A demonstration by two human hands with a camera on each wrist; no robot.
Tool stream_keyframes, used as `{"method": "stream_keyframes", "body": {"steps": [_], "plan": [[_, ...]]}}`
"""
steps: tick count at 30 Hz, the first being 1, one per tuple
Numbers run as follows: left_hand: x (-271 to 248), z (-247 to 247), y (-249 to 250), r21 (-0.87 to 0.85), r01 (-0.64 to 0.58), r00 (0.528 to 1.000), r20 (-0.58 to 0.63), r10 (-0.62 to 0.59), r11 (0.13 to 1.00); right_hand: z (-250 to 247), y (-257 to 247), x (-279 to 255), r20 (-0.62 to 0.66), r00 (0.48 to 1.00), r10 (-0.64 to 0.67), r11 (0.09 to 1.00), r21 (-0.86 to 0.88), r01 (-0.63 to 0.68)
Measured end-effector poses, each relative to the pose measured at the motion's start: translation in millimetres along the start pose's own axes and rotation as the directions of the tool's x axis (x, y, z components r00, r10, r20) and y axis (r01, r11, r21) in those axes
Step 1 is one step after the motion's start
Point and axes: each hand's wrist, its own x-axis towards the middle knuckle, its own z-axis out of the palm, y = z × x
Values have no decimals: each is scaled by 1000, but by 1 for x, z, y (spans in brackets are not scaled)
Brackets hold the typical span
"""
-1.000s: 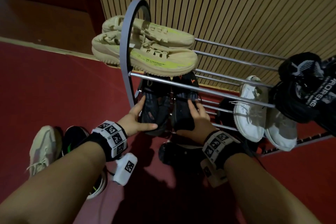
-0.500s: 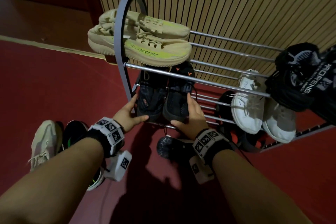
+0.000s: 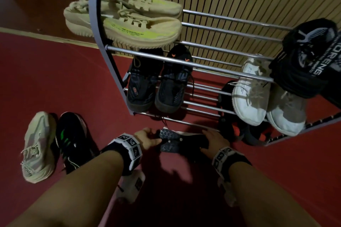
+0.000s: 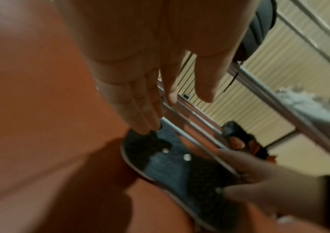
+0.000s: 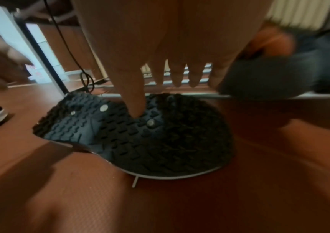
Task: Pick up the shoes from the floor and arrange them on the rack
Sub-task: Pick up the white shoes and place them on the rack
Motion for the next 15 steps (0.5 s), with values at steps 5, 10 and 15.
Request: {"method": "stream_keyframes", "body": {"steps": [5,10,15], "plan": [[6,20,6,-226,2,1000,7,-1,974,7,-12,15,83,996,37,994,-105,-28],[13,25,-3,-304,38,998,-26,-49,952,12,-17,13,73,997,12,975,-221,5],[11,24,-9,-193,162,987,50,-155,968,0,-28,-1,-2,996,-92,980,-179,91]]}}
